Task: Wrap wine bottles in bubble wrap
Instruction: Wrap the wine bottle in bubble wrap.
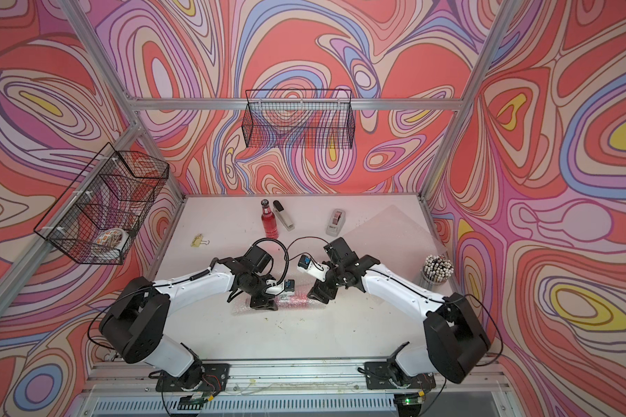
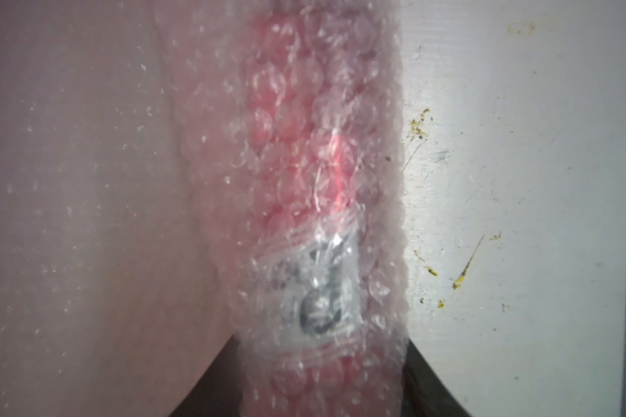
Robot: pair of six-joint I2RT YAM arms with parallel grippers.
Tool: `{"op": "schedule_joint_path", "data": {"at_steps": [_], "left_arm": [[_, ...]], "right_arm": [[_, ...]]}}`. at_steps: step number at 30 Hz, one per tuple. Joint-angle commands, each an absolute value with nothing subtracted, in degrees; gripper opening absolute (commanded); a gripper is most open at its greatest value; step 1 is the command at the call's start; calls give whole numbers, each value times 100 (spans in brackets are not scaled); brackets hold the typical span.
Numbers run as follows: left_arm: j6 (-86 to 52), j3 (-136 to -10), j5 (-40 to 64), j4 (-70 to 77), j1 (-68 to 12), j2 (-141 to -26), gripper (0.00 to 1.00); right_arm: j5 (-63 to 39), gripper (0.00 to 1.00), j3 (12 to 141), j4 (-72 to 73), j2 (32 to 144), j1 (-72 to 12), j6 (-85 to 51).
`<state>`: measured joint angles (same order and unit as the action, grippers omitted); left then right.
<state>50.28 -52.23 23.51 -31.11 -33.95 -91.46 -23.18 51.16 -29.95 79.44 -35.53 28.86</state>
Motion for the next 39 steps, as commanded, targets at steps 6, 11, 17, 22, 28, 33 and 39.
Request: {"op": "schedule_joint_path", "data": {"at_steps": [6, 11, 17, 22, 28, 33, 39], "left_arm": [[4971, -5863, 3097, -4168, -3179, -9758, 44], [4979, -6090, 3288, -4368, -3122, -10014, 45], [4971, -6350, 3475, -4674, -3063, -10297, 47], [4958, -6382, 3583, -4702, -3006, -10335, 49], [4931, -6392, 3675, -4690, -2945, -10274, 54], [4932, -6438, 3804, -4823, -2944, -10259, 70], [4843, -6286, 3526, -4555, -2931, -9553, 100]], "right_arm": [[-1042, 84, 3854, -913, 7142, -5189, 3411], [46, 85, 3855, 204, 7828, -5818, 4360], [366, 85, 4189, 642, 8825, -5882, 5153], [709, 83, 4308, 774, 9283, -5886, 5478], [754, 64, 4319, 618, 9527, -5886, 5508], [944, 53, 4377, 563, 9795, -5880, 5572], [588, 42, 4516, 201, 9703, -5881, 5187]]}}
